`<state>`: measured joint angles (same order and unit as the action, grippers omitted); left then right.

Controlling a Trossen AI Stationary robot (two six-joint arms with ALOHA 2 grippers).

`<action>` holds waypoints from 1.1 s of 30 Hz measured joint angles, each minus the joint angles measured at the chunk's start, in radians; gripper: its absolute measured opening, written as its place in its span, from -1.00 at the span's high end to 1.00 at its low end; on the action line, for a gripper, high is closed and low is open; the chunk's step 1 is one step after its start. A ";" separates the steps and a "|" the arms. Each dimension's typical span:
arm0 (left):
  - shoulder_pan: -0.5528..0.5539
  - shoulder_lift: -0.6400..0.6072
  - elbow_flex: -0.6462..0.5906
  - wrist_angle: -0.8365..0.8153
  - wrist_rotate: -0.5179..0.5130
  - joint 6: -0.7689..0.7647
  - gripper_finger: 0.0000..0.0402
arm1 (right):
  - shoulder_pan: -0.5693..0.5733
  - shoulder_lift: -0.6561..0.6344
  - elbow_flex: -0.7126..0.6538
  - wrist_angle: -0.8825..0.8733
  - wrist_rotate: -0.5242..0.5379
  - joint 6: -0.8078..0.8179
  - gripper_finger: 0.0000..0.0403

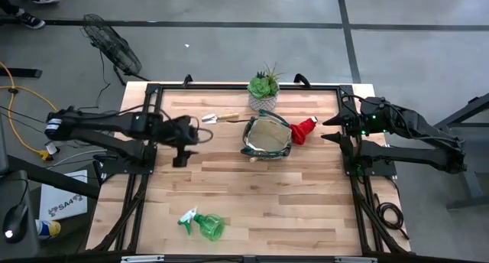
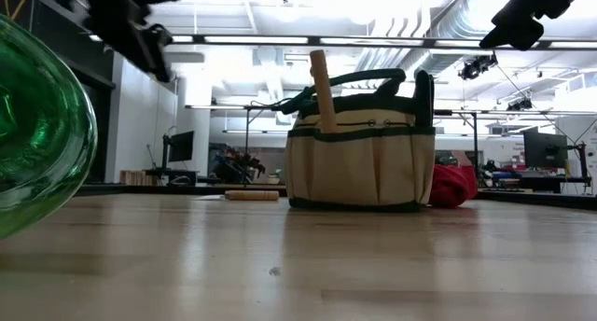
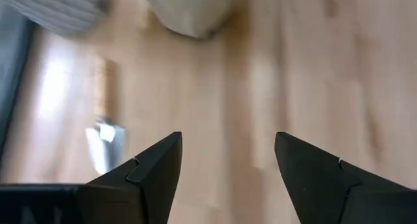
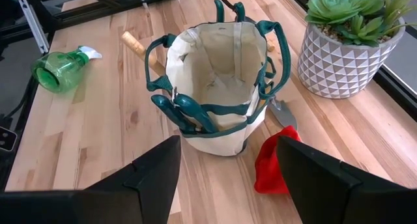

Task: Pick & Place Garden tools in Gardening bag
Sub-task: Put the green spray bottle into the brown gardening bag

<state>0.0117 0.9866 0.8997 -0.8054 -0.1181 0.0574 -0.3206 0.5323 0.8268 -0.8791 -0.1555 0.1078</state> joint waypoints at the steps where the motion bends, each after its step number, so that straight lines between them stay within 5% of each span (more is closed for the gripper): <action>1: -0.026 -0.007 0.000 -0.024 0.010 -0.027 -0.19 | 0.000 0.000 0.000 0.000 0.000 0.000 -0.21; 7: -0.180 -0.017 0.000 -0.105 0.086 -0.071 -0.19 | 0.000 0.000 0.000 0.000 0.000 0.000 -0.21; 22: -0.600 0.121 0.000 -0.032 0.041 -0.281 -0.19 | 0.000 0.000 0.000 0.000 0.000 0.000 -0.21; 33: -0.710 0.348 0.000 0.147 0.016 -0.327 -0.20 | 0.000 0.000 0.000 0.000 0.000 0.000 -0.21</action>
<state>-0.6986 1.3350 0.8997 -0.6582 -0.1022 -0.2693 -0.3206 0.5323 0.8271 -0.8791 -0.1555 0.1078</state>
